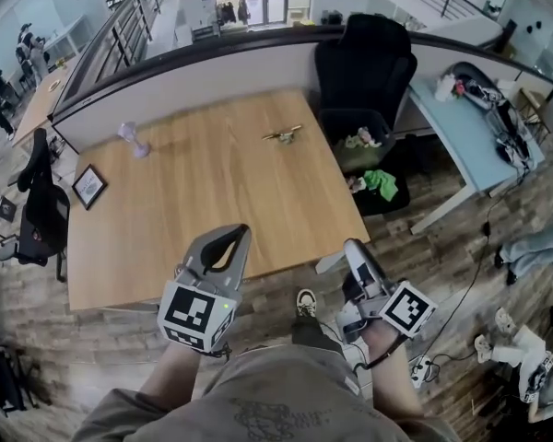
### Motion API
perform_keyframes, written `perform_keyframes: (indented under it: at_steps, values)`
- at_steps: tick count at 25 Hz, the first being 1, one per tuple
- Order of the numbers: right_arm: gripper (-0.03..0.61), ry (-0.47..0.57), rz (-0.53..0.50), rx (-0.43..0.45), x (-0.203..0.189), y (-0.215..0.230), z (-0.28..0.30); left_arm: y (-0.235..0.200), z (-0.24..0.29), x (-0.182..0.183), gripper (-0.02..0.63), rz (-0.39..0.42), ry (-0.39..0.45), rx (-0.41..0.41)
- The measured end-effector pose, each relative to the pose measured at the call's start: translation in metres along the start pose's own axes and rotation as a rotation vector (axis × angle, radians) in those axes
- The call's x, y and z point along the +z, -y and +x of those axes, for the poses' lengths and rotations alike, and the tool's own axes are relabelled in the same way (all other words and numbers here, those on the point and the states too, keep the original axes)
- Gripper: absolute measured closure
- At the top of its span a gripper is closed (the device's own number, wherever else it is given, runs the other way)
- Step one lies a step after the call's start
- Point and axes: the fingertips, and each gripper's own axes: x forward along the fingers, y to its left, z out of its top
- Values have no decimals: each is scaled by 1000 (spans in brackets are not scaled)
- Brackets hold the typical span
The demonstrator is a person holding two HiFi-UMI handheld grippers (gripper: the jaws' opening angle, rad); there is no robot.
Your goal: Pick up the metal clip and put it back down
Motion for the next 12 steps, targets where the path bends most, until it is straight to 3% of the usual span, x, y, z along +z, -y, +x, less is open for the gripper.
perform_keyframes:
  at_steps: [12]
  values:
    - [425,-109,57,59,113,81,115,-45,144,27,612,-12,-55,126]
